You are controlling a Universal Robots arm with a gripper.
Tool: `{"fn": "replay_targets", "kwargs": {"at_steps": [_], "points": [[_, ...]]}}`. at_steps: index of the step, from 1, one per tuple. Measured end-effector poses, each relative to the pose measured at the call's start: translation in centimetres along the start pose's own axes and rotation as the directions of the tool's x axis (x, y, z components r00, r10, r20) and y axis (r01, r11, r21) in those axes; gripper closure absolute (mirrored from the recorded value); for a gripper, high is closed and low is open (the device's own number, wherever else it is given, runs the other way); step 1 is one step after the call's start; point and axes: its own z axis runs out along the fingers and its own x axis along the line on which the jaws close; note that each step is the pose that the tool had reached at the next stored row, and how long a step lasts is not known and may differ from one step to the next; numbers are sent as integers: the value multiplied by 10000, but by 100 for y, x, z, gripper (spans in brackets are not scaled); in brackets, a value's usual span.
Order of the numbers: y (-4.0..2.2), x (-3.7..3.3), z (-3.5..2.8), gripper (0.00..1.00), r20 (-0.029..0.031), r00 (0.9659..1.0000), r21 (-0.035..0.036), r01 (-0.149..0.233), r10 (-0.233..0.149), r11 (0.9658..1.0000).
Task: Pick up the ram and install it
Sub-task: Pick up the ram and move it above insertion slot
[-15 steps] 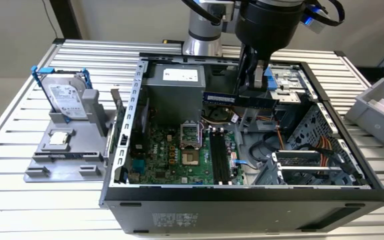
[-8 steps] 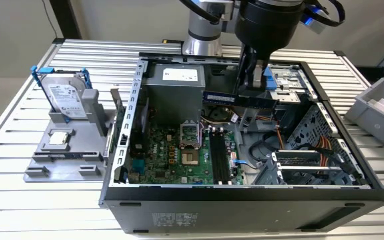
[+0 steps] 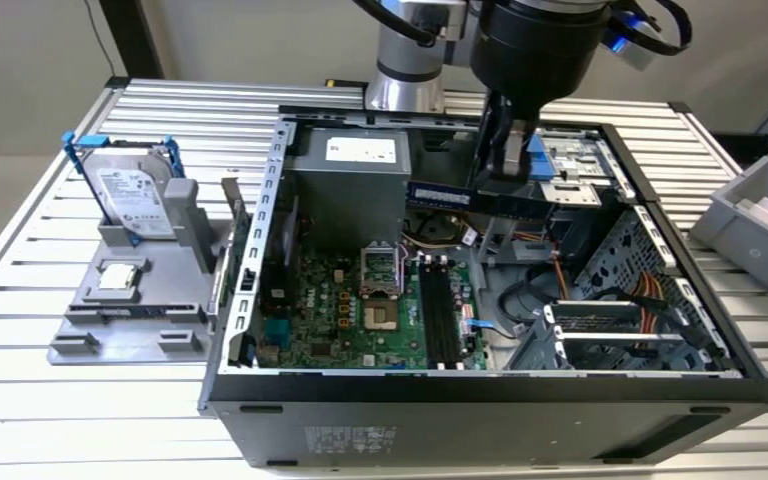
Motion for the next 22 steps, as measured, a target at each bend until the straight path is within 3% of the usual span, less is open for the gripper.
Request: {"fn": "replay_targets", "kwargs": {"at_steps": [22], "points": [[0,0,0,100,-10,9963,24,-854,854,9963]]}}
